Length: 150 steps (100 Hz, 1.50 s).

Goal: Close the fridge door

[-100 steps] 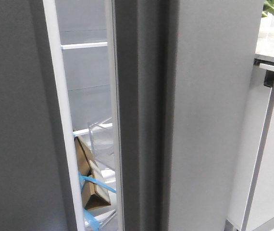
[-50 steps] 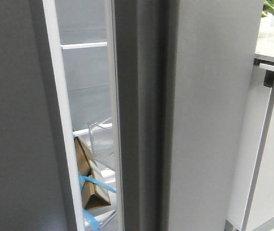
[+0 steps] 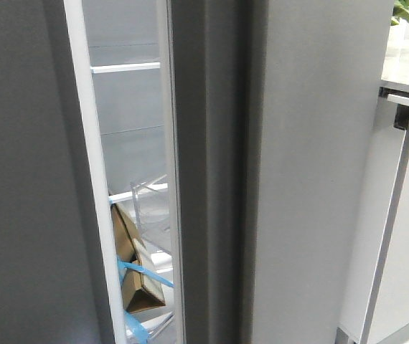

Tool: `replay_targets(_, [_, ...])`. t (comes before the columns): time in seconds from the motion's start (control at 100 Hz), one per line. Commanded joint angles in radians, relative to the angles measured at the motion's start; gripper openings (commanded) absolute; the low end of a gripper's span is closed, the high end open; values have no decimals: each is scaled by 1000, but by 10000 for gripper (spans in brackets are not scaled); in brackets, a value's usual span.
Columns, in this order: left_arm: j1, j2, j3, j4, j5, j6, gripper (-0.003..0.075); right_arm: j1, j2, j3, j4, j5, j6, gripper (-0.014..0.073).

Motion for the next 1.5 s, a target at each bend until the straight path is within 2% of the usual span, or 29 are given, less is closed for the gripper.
replay_targets(0.0, [-4, -20, 35, -4, -73, 0, -20, -2, 39, -33, 198, 2, -123, -46])
replay_targets(0.14, [-4, -20, 35, -4, -73, 0, -20, -2, 119, -33, 516, 104, -402, -46])
replay_targets(0.3, [-4, -20, 35, -4, -73, 0, -20, -2, 201, -34, 750, 185, -621, -46])
replay_targets(0.75, [-4, -20, 35, -4, -73, 0, -20, 13, 385, -252, 750, 214, -773, -46])
replay_targets(1.19, [-4, -20, 35, -4, -73, 0, -20, 196, 592, -508, 749, 50, -835, -46])
replay_targets(1.49, [-4, -20, 35, -4, -73, 0, -20, 269, 850, -790, 749, 5, -835, -46])
